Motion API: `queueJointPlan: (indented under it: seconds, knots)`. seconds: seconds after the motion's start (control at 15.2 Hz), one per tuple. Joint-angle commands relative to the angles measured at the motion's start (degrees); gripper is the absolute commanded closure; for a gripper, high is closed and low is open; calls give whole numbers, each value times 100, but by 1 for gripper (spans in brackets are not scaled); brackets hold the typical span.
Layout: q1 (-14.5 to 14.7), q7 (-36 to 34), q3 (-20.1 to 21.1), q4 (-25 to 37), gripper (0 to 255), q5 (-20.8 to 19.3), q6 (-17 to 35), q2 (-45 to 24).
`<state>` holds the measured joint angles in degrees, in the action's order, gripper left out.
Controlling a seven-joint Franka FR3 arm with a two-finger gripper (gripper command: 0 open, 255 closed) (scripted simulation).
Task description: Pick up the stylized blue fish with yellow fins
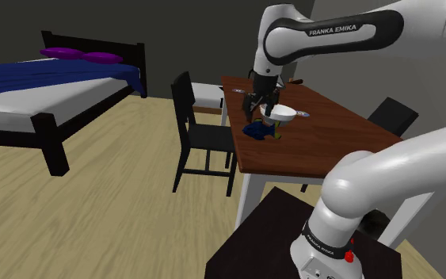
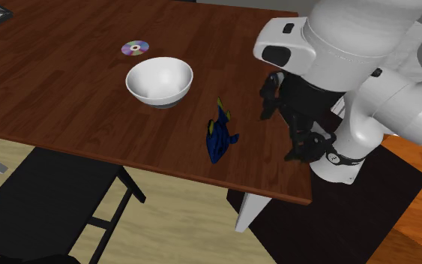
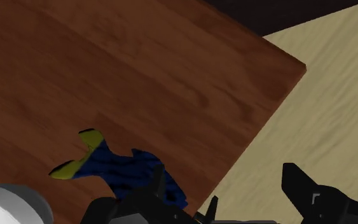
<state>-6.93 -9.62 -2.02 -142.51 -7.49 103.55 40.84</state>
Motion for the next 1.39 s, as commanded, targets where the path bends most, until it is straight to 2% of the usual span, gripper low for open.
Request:
queueJointPlan:
  seconds: [0.0,0.46,1.06,1.12,1.32]
  knots:
    - [-175,-175,-80,-152,0,-107,351,-195]
    - [-798,-698,-417,-508,0,-494,1391,-871]
    - [-826,-792,-456,-929,0,-576,2053,-1117]
    - [-825,-798,-453,-942,255,-575,2058,-1110]
    - [-825,-798,-452,-945,255,-575,2056,-1105]
